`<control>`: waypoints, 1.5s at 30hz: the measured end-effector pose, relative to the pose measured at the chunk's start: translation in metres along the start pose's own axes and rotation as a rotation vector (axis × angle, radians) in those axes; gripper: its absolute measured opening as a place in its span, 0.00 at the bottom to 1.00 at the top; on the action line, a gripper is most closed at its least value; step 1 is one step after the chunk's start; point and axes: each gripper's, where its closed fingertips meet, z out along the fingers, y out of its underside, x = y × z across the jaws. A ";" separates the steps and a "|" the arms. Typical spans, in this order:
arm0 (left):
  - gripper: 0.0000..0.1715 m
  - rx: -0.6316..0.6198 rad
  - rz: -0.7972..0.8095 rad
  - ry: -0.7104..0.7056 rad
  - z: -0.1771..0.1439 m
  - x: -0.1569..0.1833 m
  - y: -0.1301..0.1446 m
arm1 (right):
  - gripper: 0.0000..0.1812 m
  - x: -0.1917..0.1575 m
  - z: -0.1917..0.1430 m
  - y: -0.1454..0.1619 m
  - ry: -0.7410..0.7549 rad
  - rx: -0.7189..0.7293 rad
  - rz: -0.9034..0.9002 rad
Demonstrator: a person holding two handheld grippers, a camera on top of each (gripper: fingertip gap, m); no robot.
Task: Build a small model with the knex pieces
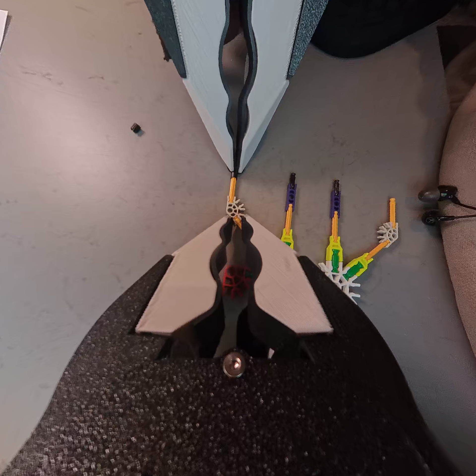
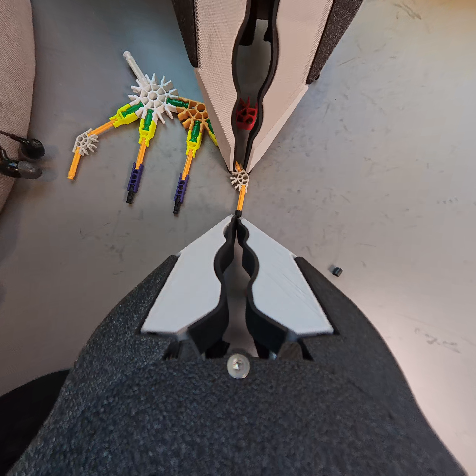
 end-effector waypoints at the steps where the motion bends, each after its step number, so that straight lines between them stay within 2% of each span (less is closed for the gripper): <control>1: 0.03 0.002 -0.001 0.002 0.000 0.000 0.000 | 0.00 0.000 0.000 0.000 0.000 -0.004 -0.001; 10: 0.03 0.022 -0.017 0.006 0.000 0.000 0.001 | 0.02 0.003 -0.007 0.001 0.045 0.035 0.048; 13: 0.03 0.022 -0.017 -0.006 0.000 0.000 0.001 | 0.03 0.022 -0.027 0.002 0.130 0.092 0.111; 17: 0.03 0.027 -0.044 -0.023 0.000 -0.002 0.000 | 0.06 0.065 -0.048 0.029 0.333 0.082 0.239; 22: 0.04 0.055 -0.120 -0.093 0.001 -0.015 -0.003 | 0.11 0.081 -0.039 0.033 0.375 0.069 0.336; 25: 0.04 0.052 -0.153 -0.148 -0.002 -0.024 -0.001 | 0.10 0.083 -0.031 0.032 0.372 0.025 0.343; 30: 0.08 0.070 -0.158 -0.188 -0.010 -0.028 -0.001 | 0.02 0.078 -0.023 0.032 0.325 -0.005 0.364; 35: 0.08 0.156 -0.170 -0.186 -0.017 -0.028 -0.013 | 0.02 0.060 -0.023 0.023 0.283 0.012 0.269; 38: 0.08 0.166 -0.166 -0.165 -0.015 -0.025 -0.015 | 0.02 0.030 -0.018 0.006 0.183 0.059 0.120; 41: 0.08 0.168 -0.123 -0.150 -0.012 -0.018 -0.018 | 0.02 0.005 -0.012 0.000 0.098 0.041 0.048; 45: 0.08 0.151 -0.077 -0.142 -0.008 -0.011 -0.019 | 0.07 0.011 -0.010 0.006 0.141 -0.003 0.037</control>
